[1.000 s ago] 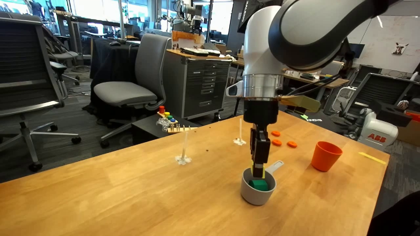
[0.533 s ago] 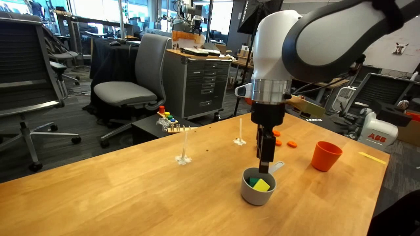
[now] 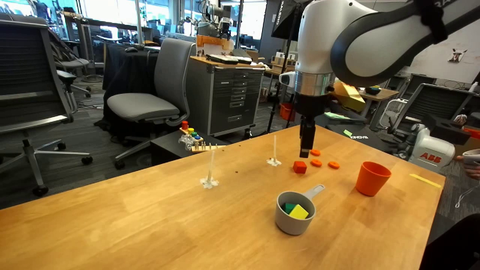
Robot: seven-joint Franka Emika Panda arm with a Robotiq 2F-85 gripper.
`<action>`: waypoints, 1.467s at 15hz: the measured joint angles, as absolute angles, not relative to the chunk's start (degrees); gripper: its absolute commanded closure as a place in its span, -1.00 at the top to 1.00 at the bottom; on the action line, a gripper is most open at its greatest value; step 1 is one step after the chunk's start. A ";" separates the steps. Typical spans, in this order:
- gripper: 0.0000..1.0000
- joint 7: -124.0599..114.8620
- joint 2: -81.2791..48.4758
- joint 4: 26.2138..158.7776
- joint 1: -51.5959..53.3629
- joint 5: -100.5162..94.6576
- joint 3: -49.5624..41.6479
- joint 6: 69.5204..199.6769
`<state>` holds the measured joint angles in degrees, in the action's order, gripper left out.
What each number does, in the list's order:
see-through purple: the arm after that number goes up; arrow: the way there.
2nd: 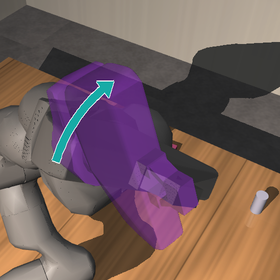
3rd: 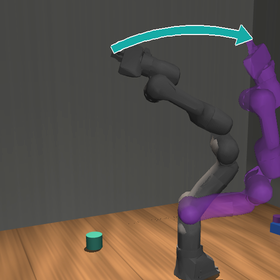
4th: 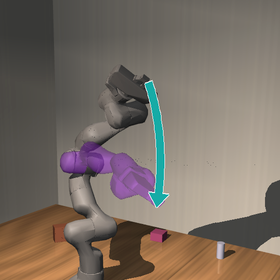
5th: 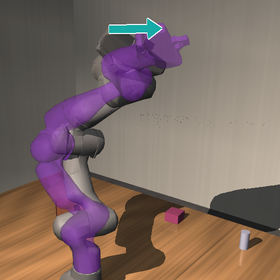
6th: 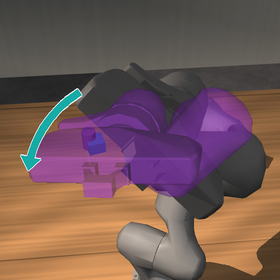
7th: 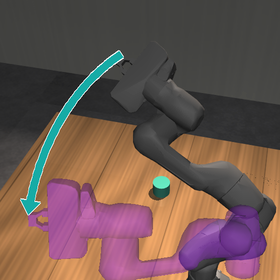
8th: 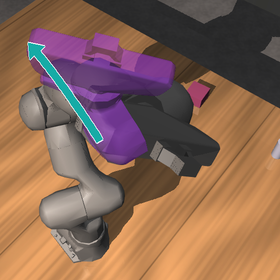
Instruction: Place the green, yellow and orange blocks inside the grey measuring cup
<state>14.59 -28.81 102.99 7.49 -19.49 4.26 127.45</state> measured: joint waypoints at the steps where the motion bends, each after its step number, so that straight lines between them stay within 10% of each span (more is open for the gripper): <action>1: 1.00 14.86 -29.58 101.83 7.48 -20.15 3.97 126.64; 22: 1.00 32.82 -35.50 93.77 5.71 -24.43 3.98 115.67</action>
<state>32.82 -35.50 93.77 5.71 -24.43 3.98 115.67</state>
